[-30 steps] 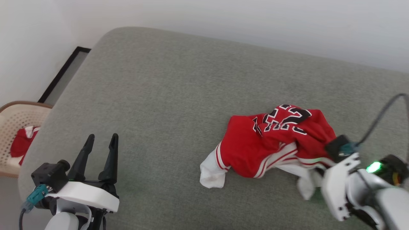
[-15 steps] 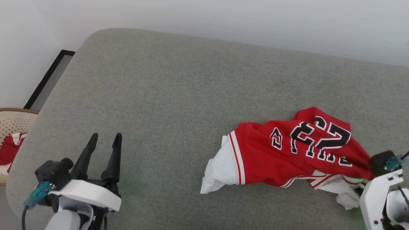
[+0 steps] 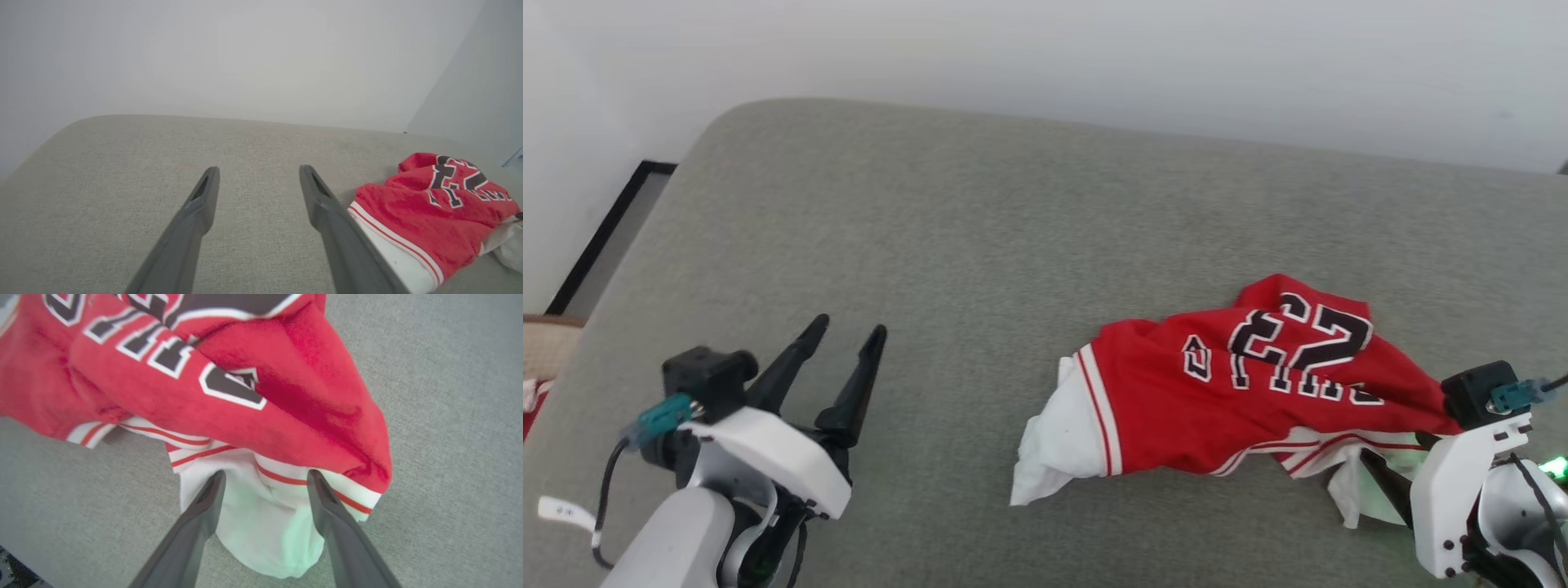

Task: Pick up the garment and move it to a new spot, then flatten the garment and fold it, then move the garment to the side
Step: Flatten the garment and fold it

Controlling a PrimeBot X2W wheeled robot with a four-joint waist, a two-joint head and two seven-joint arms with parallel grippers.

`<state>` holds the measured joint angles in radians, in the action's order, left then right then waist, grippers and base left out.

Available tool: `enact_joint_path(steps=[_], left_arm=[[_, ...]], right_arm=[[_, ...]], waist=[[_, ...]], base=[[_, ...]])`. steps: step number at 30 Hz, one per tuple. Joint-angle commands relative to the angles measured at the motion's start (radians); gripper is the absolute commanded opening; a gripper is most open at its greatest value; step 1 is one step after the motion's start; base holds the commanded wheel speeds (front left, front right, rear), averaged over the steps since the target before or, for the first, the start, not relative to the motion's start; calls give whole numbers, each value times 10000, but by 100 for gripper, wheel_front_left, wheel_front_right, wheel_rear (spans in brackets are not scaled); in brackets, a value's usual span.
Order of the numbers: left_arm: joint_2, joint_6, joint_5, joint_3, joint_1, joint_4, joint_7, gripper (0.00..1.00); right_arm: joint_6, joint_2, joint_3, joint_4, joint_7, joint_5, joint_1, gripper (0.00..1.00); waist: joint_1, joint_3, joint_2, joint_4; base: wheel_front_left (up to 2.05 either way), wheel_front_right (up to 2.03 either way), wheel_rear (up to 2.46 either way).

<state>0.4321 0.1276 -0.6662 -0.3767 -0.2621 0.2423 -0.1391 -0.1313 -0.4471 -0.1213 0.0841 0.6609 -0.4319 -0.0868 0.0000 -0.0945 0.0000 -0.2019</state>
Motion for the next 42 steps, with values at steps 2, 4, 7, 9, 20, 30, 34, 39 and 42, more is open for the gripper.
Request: enact_joint_path(steps=[2, 4, 7, 9, 20, 30, 34, 39, 42], left_arm=[[305, 30, -305, -454, -336, -221, 561, 100], [541, 28, -506, -734, -484, -341, 1047, 100], [699, 28, -655, -976, -579, -447, 1500, 100], [889, 28, -898, -1306, -693, -546, 2212, 100], [887, -340, -1515, -1986, -862, 94, 4544, 100], [747, -1223, -1537, -2418, -1114, 1142, 6174, 100], [616, -1518, -1552, -2695, -1104, 1477, 6881, 100], [437, -1709, -1486, -3140, -977, 1738, 7647, 100], [390, -1624, -1405, -3422, -937, 1842, 7985, 0]], right_arm=[[9, 292, 219, -562, -250, -81, 271, 100], [9, 511, 368, -1001, -432, -24, 421, 100], [9, 753, 518, -1426, -681, 48, 544, 100], [10, 1087, 803, -2014, -1387, 332, 678, 100], [9, 2793, 2248, -3012, -4579, 2073, 736, 100], [9, 3714, 2844, -2649, -6297, 2706, 483, 100], [9, 3816, 2858, -2470, -6392, 2743, 412, 100], [9, 3884, 2896, -2301, -6478, 2778, 334, 100], [9, 3913, 2883, -2190, -6543, 2766, 260, 100]], waist=[[0, 160, 0, 422], [0, 214, 0, 682], [0, 257, 0, 978], [0, 280, 0, 1399], [0, -42, 0, 2841], [0, -450, 0, 3689], [0, -566, 0, 3814], [0, -667, 0, 3848], [0, -694, 0, 3820]], base=[[0, 0, 0], [0, 0, 0], [0, 0, 0], [0, 0, 0], [0, 0, 0], [0, 0, 0], [0, 0, 0], [0, 0, 0], [0, 0, 0]])
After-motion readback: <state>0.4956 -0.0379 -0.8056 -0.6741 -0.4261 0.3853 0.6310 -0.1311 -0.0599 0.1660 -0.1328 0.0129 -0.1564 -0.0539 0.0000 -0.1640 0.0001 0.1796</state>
